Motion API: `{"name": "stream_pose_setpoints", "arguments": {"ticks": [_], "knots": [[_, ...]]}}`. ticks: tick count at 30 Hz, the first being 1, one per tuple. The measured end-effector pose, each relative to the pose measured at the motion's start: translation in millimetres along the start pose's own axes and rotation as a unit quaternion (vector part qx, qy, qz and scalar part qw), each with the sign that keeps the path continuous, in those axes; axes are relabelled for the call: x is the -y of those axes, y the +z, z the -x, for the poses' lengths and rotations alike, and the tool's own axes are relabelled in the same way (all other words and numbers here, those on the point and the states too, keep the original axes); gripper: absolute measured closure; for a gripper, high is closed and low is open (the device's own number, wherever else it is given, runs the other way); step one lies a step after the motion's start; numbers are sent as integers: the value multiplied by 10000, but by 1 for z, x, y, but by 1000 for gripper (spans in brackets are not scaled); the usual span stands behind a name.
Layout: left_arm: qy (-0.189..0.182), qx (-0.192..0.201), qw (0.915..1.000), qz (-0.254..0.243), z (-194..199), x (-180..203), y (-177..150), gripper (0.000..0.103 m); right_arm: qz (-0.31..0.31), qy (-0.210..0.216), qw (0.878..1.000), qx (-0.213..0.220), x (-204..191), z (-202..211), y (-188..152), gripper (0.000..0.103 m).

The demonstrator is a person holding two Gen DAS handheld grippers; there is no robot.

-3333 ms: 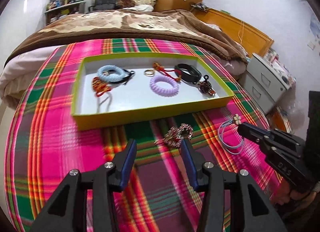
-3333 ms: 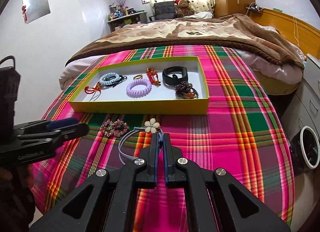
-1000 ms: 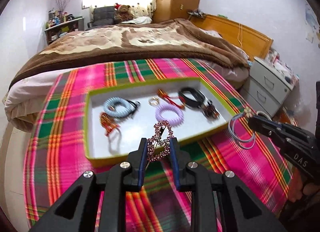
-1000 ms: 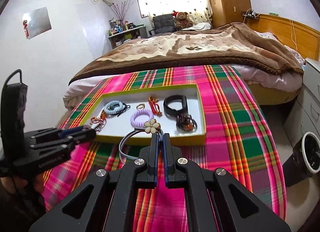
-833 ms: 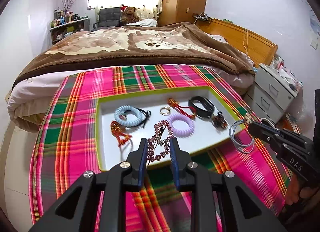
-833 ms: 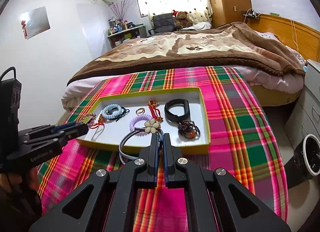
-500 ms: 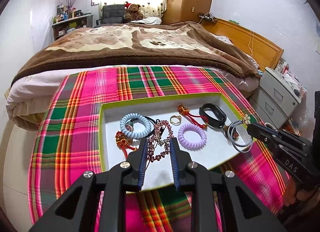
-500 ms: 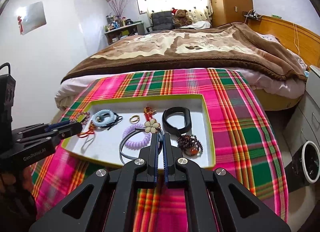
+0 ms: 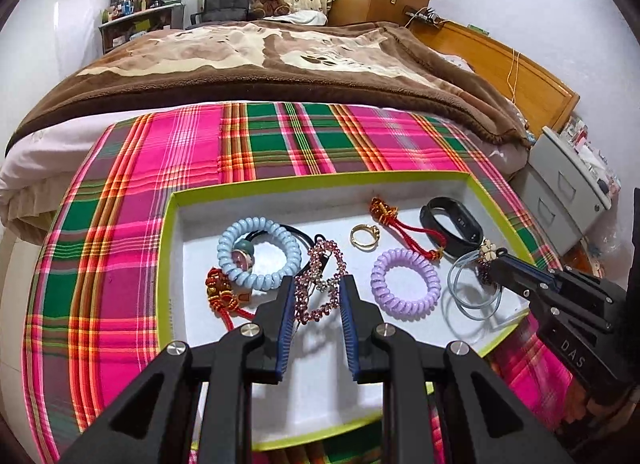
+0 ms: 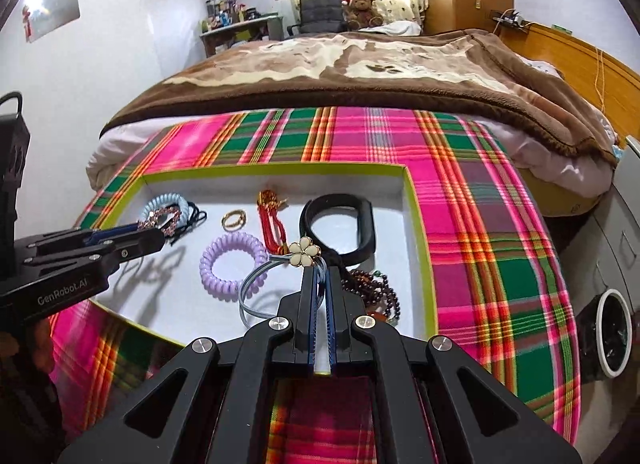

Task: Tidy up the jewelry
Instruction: 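Carry the pink clip with the left gripper while the right carries the grey hair ties into the tray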

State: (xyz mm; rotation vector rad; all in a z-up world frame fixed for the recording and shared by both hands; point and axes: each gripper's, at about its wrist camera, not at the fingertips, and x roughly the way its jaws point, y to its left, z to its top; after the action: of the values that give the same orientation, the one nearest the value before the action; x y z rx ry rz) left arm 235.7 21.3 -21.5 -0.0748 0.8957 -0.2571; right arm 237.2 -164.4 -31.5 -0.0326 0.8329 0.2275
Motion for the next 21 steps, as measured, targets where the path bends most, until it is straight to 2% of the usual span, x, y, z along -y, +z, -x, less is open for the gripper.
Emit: {"name": "stream_pose_setpoints", "arguments": {"ticks": [10, 21], "knots": [[-36, -166, 9999, 8, -9, 2, -4, 80, 203, -97, 9994, -277, -5, -12, -4, 99], [-61, -237, 9997, -11, -13, 3, -4, 79, 262, -149, 9989, -361, -5, -16, -6, 99]]}}
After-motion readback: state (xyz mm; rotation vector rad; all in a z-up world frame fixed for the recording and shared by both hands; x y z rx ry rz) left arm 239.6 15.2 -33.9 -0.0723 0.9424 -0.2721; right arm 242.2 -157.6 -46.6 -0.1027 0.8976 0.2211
